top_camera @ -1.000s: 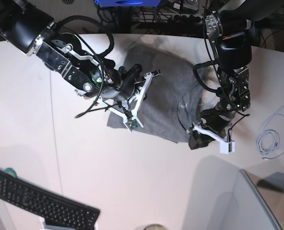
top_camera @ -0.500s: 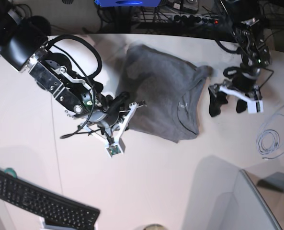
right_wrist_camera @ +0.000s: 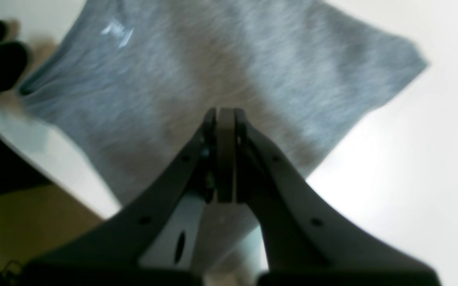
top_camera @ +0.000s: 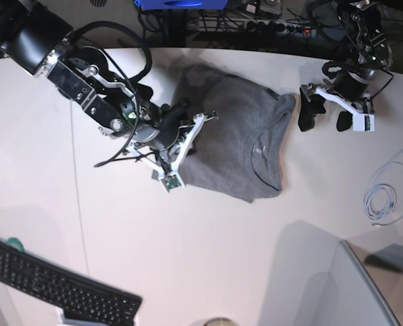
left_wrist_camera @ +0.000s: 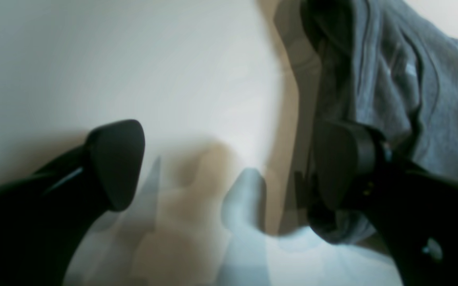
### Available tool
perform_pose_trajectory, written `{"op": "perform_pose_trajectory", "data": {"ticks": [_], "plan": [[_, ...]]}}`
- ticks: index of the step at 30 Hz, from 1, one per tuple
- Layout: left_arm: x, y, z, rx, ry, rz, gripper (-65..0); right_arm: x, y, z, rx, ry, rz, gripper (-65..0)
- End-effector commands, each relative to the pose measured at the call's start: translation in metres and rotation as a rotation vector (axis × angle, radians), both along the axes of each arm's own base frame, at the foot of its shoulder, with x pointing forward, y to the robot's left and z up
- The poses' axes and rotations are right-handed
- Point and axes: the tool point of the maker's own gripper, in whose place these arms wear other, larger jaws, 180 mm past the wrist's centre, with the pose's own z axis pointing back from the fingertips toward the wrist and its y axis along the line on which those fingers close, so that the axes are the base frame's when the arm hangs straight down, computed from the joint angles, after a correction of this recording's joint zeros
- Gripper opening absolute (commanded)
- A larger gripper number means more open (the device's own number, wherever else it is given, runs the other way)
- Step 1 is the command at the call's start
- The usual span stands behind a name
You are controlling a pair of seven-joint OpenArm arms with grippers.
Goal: Layout the t-shirt on the table in an organized manner, then fold the t-shirt properly
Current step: 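Grasp the folded shirt's edge with the left gripper and tuck it, then grasp the folded shirt's sides with both grippers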
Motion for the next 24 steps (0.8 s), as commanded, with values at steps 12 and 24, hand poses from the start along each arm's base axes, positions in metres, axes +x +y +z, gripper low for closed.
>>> {"op": "perform_pose_trajectory", "data": {"ticks": [12, 24], "plan": [[0.007, 0.017, 0.017, 0.039, -0.045, -0.012, 0.0, -0.011, -0.016, -0.02, -0.034, 0.049, -0.035, -65.0], [-0.021, 0.093, 0.035, 0.109, -0.064, 0.196, 0.0, 0.064, -0.033, -0.003, -0.065, -0.034, -0.121, -65.0]]}}
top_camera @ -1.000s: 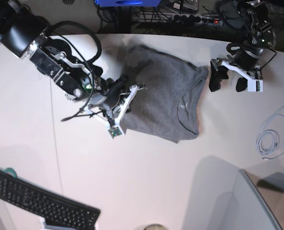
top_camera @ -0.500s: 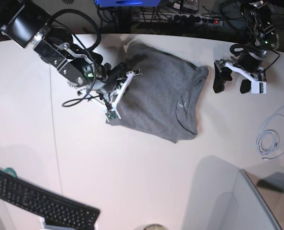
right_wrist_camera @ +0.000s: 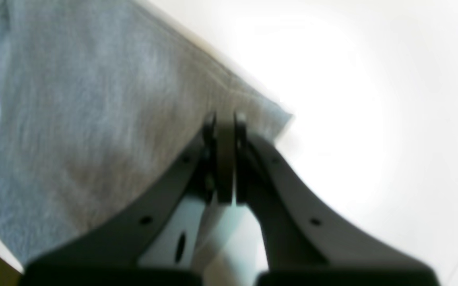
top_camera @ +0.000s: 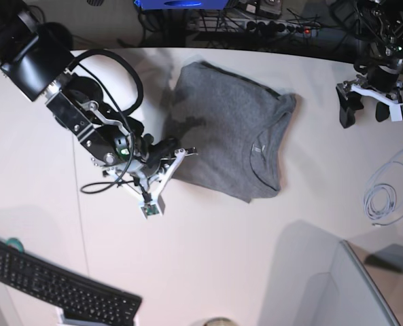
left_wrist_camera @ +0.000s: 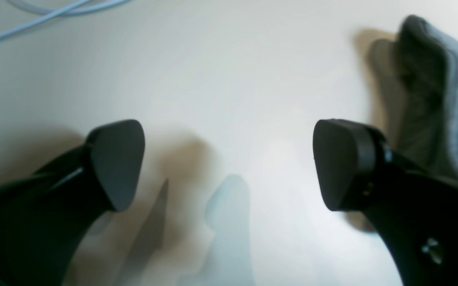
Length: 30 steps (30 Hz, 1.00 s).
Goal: Layout the t-shirt on the table in an organized manner, then fold the t-shirt properly
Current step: 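Grasp the folded shirt's sides with both grippers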
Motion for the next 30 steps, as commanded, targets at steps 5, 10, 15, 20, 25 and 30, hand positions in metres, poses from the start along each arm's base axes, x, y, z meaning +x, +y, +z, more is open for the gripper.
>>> {"op": "perform_pose_trajectory", "data": {"ticks": [5, 10, 15, 20, 25, 30], "plan": [[-0.007, 0.017, 0.012, 0.027, -0.028, 0.024, 0.0, 0.016, -0.016, -0.022, -0.042, -0.009, 0.006, -65.0], [-0.008, 0.017, 0.011, 0.032, -0.021, 0.023, 0.0, 0.018, -0.04, -0.045, -0.092, -0.003, -0.038, -65.0], [-0.007, 0.015, 0.01, 0.031, -0.019, 0.015, 0.0, 0.017, -0.026, -0.022, -0.04, -0.058, 0.0, -65.0], [-0.003, 0.014, 0.014, 0.033, -0.032, 0.01, 0.0, -0.006, 0.01, 0.036, 0.083, -0.124, 0.102, -65.0], [0.006, -0.005, 0.008, 0.011, -0.027, -0.043, 0.0, -0.059, 0.03, 0.036, 0.138, -0.026, 0.132, -65.0], [0.017, -0.041, 0.0, -0.016, -0.013, -0.148, 0.0, -0.085, 0.025, -0.011, 0.098, 0.098, 0.094, -65.0]]}}
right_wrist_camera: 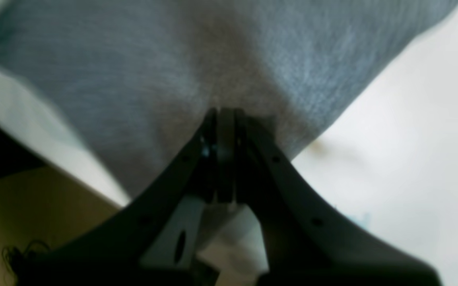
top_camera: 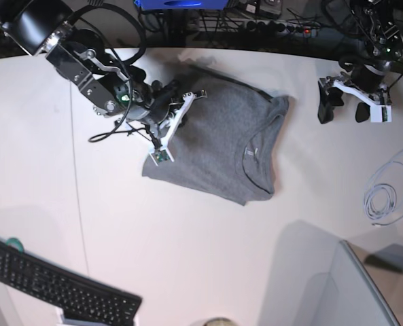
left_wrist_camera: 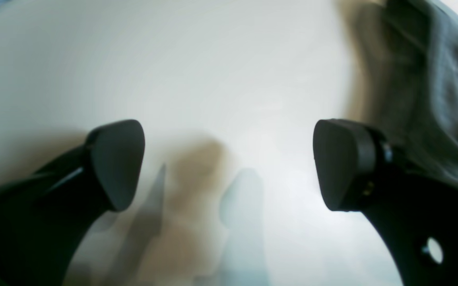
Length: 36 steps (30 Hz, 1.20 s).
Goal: Layout the t-shirt on the table in an organized manner, then fold the t-shirt properly
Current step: 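Grasp the folded shirt's sides with both grippers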
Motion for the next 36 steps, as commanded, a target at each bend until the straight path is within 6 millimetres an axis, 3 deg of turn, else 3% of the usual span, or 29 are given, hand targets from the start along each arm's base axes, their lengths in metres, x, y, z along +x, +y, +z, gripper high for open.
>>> {"op": "perform_pose_trajectory", "data": {"ticks": [1, 4, 9, 13, 17, 21, 26, 31, 35, 36], "plan": [[0.015, -0.003, 0.02, 0.012, -0.072, -0.033, 0.0, 0.007, -0.003, 0.001, -0.002, -0.023, -0.011, -65.0], [0.032, -0.038, 0.036, 0.016, -0.121, -0.14, 0.0, 0.008, -0.009, -0.005, -0.013, -0.032, -0.026, -65.0], [0.055, -0.094, 0.056, 0.002, -0.167, -0.284, 0.0, 0.016, -0.005, 0.028, 0.039, -0.113, -0.009, -65.0], [0.07, -0.117, 0.054, 0.003, -0.092, -0.326, 0.0, 0.018, -0.012, 0.042, 0.046, -0.151, 0.005, -65.0], [0.08, -0.13, 0.054, -0.03, -0.1, -0.329, 0.0, 0.015, -0.022, 0.038, 0.028, -0.145, -0.003, -65.0], [0.085, -0.131, 0.024, -0.097, -0.029, -0.302, 0.0, 0.017, -0.04, 0.039, 0.036, -0.138, -0.083, -65.0], [0.085, -0.134, -0.003, -0.156, 0.039, -0.279, 0.0, 0.023, -0.048, 0.053, 0.055, -0.167, -0.118, -65.0], [0.079, -0.17, -0.018, -0.196, 0.091, -0.36, 0.0, 0.024, -0.049, 0.054, 0.053, -0.169, -0.12, -65.0], [0.073, -0.177, -0.029, -0.212, 0.125, -0.374, 0.0, 0.021, -0.049, 0.052, 0.053, -0.163, -0.121, -65.0], [0.077, -0.178, -0.029, -0.215, 0.124, -0.375, -7.2, 0.02, -0.049, 0.051, 0.054, -0.162, -0.123, -65.0]]}}
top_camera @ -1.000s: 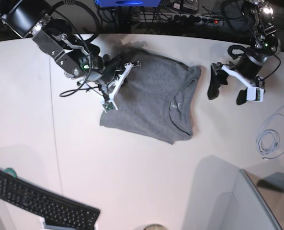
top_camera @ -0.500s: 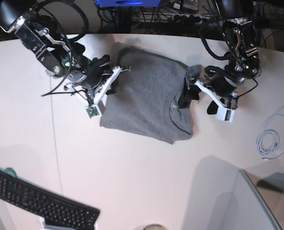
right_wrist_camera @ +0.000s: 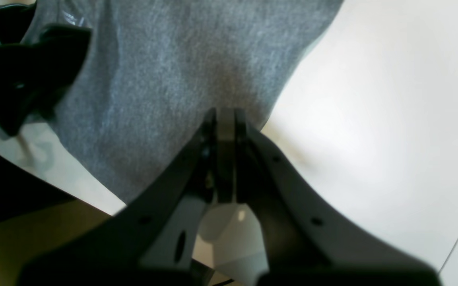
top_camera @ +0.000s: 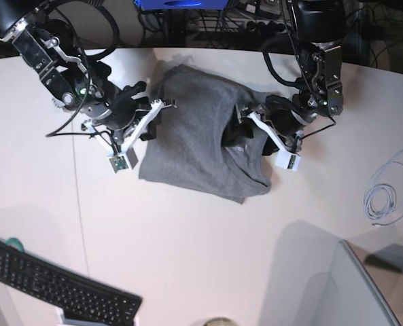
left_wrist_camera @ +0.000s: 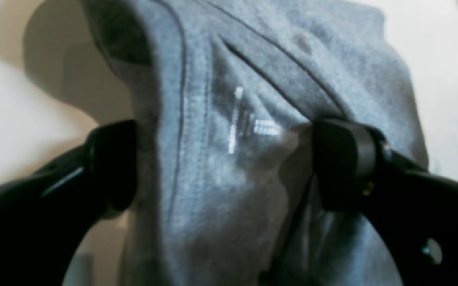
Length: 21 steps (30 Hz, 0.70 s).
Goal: Layout the t-shirt on the table in an organized manner, then fold the t-shirt properly
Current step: 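Grasp the folded shirt's sides with both grippers, then drag the folded shirt with both grippers toward the table's back edge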
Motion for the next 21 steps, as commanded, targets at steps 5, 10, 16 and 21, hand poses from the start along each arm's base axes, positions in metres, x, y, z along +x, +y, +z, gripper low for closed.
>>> {"op": "perform_pose_trajectory", "data": {"ticks": [5, 10, 16, 21], "plan": [[0.012, 0.006, 0.005, 0.031, -0.009, -0.012, -57.8, 0.007, -0.01, 0.007, -0.014, -0.041, 0.001, -65.0], [0.022, 0.01, 0.019, 0.127, -0.041, -0.124, -65.0, 0.013, -0.034, 0.011, -0.018, -0.05, -0.079, -65.0], [0.029, -0.008, 0.04, 0.335, -0.108, -0.468, -65.0, 0.025, -0.081, 0.03, -0.02, -0.098, -0.234, -65.0], [0.034, -0.032, 0.044, 0.473, -0.153, -0.745, -65.0, 0.024, -0.122, 0.031, -0.05, -0.102, -0.348, -65.0]]}}
